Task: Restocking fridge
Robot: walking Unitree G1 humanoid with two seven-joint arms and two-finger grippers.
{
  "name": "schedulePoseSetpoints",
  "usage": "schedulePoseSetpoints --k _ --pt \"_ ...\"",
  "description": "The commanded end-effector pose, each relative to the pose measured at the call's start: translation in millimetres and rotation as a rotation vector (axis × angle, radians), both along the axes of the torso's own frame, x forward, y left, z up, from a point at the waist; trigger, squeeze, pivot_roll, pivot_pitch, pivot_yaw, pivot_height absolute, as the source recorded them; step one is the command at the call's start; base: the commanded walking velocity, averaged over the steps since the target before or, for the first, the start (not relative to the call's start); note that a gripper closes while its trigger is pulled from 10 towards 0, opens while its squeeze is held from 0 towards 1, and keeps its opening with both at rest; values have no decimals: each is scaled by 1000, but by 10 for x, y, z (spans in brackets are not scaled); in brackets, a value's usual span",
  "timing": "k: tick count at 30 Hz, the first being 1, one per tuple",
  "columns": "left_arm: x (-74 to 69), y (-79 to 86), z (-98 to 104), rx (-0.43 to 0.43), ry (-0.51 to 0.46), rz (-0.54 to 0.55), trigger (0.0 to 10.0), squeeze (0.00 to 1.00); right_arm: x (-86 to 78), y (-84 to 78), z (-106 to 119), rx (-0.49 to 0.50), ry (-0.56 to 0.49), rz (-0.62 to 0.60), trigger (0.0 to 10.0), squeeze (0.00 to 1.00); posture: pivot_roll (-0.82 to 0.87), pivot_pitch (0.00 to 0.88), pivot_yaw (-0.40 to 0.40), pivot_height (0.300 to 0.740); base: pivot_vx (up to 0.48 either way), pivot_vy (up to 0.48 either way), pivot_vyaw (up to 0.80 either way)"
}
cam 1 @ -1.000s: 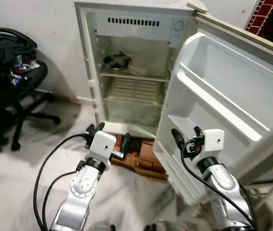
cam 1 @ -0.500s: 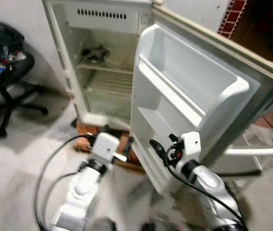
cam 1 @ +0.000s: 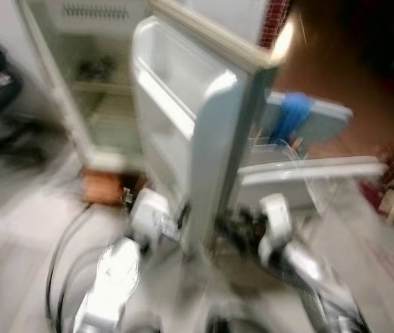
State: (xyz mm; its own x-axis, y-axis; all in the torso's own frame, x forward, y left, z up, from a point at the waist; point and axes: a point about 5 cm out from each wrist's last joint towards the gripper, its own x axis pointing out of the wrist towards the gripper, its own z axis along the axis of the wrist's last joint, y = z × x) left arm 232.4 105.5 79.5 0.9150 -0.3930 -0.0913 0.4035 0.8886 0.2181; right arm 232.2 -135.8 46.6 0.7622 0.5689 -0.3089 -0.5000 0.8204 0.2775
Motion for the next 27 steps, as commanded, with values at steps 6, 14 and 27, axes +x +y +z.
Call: schedulePoseSetpoints --k 6,14,27 --pt "59 165 -33 -3 31 111 10000 0 425 -355 456 1 -250 -294 10000 0 35 37 -15 740 0 0 0" --pt "109 210 -10 1 13 166 10000 0 617 -262 758 46 -395 -386 10000 0 42 30 -15 740 0 0 188" --pt "196 335 -9 -23 35 293 10000 0 932 63 915 -30 -464 -527 10000 0 69 25 -24 740 0 0 481"
